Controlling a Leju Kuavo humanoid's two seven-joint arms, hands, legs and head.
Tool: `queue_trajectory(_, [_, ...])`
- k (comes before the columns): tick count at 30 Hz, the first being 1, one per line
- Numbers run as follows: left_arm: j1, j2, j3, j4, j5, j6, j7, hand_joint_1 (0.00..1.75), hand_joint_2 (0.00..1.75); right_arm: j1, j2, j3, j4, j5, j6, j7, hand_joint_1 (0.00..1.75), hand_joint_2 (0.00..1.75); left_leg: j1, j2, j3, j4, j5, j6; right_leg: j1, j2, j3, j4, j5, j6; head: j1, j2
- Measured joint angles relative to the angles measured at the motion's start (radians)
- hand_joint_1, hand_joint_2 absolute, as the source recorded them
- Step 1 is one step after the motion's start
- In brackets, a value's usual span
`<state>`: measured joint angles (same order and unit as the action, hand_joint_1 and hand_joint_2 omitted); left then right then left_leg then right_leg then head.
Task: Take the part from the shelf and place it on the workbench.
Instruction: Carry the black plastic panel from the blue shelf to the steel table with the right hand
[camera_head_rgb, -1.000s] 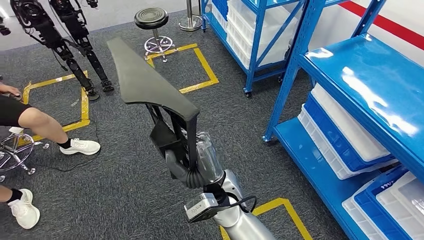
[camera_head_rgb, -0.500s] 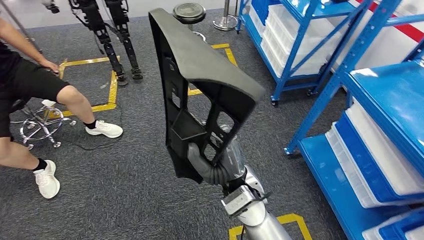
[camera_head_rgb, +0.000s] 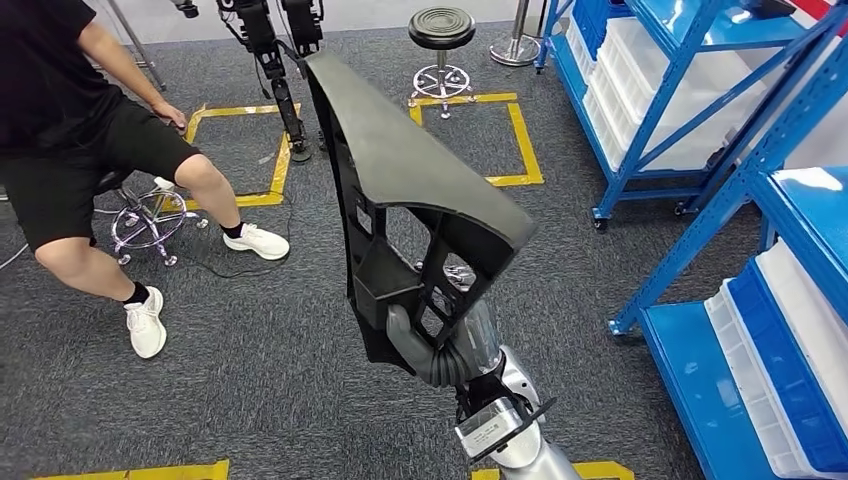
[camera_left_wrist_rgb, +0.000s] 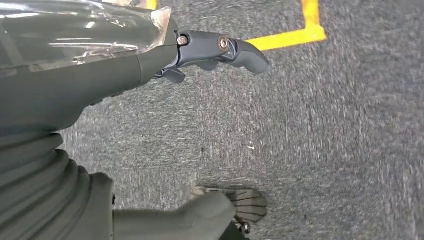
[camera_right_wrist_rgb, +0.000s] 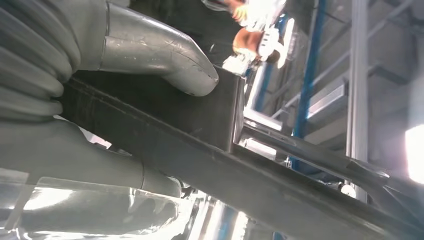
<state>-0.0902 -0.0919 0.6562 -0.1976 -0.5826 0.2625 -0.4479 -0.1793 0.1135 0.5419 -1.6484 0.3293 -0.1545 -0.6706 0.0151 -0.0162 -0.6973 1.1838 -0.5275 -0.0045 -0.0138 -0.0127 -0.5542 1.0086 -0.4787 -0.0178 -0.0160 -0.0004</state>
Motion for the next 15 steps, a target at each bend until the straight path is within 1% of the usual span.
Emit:
queue_trajectory(1, [0.001,0.0,0.0,0.0,0.001,0.002,0.0,0.0,1.75,0.005,0.0,-0.001,0.0,-0.002,0.0,-0.002,1.75,1.75,0.001,0.009,-0.033,0.065,-0.026,-0.002,0.003,-0.012,0.0,0.0,-0.002,-0.003,0.0,0.0])
queue_trajectory(2, [0.004,0.0,0.0,0.0,0.001,0.003,-0.001,0.0,1.75,0.009,0.0,-0.001,0.0,-0.003,0.0,-0.003,1.75,1.75,0.002,0.012,-0.054,0.105,-0.036,-0.002,0.006,-0.025,0.0,0.0,-0.003,-0.005,0.0,0.0])
queue_trajectory(3, [0.008,0.0,0.0,0.0,0.0,0.004,-0.001,0.0,1.75,0.013,0.0,-0.001,-0.001,-0.005,0.0,-0.005,1.75,1.75,0.002,0.014,-0.057,0.108,-0.028,-0.001,0.009,-0.038,0.001,0.0,-0.005,-0.006,0.0,0.0])
queue_trajectory(4, [0.011,0.0,0.0,0.0,-0.001,0.006,-0.001,0.0,1.75,0.016,0.0,-0.002,-0.002,-0.007,0.0,-0.007,1.75,1.75,0.002,0.019,-0.036,0.067,-0.002,0.002,0.011,-0.049,0.002,0.0,-0.007,-0.008,0.0,0.0])
queue_trajectory(5, [0.013,0.0,0.0,0.0,-0.002,0.008,-0.001,0.0,1.75,0.018,0.0,-0.002,-0.004,-0.009,0.0,-0.008,1.75,1.75,0.0,0.034,0.003,-0.004,0.032,0.008,0.013,-0.06,0.004,0.0,-0.009,-0.008,0.0,0.0])
queue_trajectory(6, [0.013,0.0,0.0,0.0,-0.004,0.009,-0.001,0.0,1.75,0.02,0.001,-0.002,-0.007,-0.012,0.0,-0.009,1.75,1.75,-0.004,0.053,0.042,-0.074,0.057,0.013,0.017,-0.069,0.006,0.0,-0.012,-0.007,0.0,0.0])
queue_trajectory(7, [0.013,0.0,0.0,0.0,-0.005,0.01,-0.002,0.0,1.75,0.02,0.001,-0.003,-0.01,-0.015,0.001,-0.009,1.75,1.75,-0.009,0.068,0.072,-0.128,0.074,0.018,0.02,-0.078,0.008,0.001,-0.015,-0.004,0.001,0.0])
queue_trajectory(8, [0.012,0.0,0.0,0.0,-0.006,0.01,-0.003,0.0,1.75,0.021,0.001,-0.003,-0.013,-0.017,0.002,-0.01,1.75,1.75,-0.014,0.078,0.088,-0.159,0.08,0.023,0.022,-0.087,0.01,0.0,-0.018,0.0,0.002,0.0])
queue_trajectory(9, [0.012,0.0,0.0,0.0,-0.007,0.01,-0.004,0.0,1.75,0.022,0.001,-0.004,-0.014,-0.019,0.003,-0.01,1.75,1.75,-0.018,0.074,0.089,-0.166,0.078,0.026,0.024,-0.095,0.012,-0.001,-0.02,0.005,0.003,0.0])
queue_trajectory(10, [0.014,-0.001,0.0,0.0,-0.008,0.011,-0.004,0.0,1.75,0.023,0.002,-0.005,-0.015,-0.02,0.004,-0.01,1.75,1.75,-0.02,0.062,0.09,-0.17,0.079,0.03,0.024,-0.104,0.016,-0.003,-0.022,0.009,0.002,0.0])
queue_trajectory(11, [0.016,-0.001,0.0,0.0,-0.008,0.011,-0.005,0.0,1.75,0.024,0.003,-0.005,-0.016,-0.02,0.006,-0.01,1.75,1.75,-0.018,0.052,0.094,-0.177,0.083,0.035,0.023,-0.102,0.016,-0.001,-0.025,0.014,0.002,0.0])
queue_trajectory(12, [0.017,-0.001,0.0,0.0,-0.008,0.011,-0.005,0.0,1.75,0.025,0.003,-0.006,-0.018,-0.021,0.007,-0.01,1.75,1.75,-0.015,0.041,0.099,-0.184,0.088,0.04,0.022,-0.086,0.014,0.01,-0.033,0.016,0.003,0.0])
queue_trajectory(13, [0.018,-0.002,0.0,0.0,-0.009,0.011,-0.005,0.0,1.75,0.025,0.003,-0.007,-0.02,-0.022,0.008,-0.01,1.75,1.75,-0.012,0.03,0.105,-0.192,0.093,0.046,0.02,-0.06,0.002,0.042,-0.05,0.016,0.004,0.0])
queue_trajectory(14, [0.017,-0.002,0.0,0.0,-0.011,0.011,-0.005,0.0,1.75,0.027,0.002,-0.009,-0.021,-0.022,0.009,-0.011,1.75,1.75,-0.009,0.019,0.108,-0.197,0.097,0.05,0.017,-0.029,-0.023,0.095,-0.076,0.014,0.006,0.0])
queue_trajectory(15, [0.015,-0.002,0.0,0.0,-0.013,0.011,-0.006,0.0,1.75,0.03,0.0,-0.011,-0.022,-0.023,0.01,-0.012,1.75,1.75,-0.009,0.007,0.108,-0.198,0.098,0.052,0.014,-0.008,-0.054,0.163,-0.105,0.01,0.008,0.0])
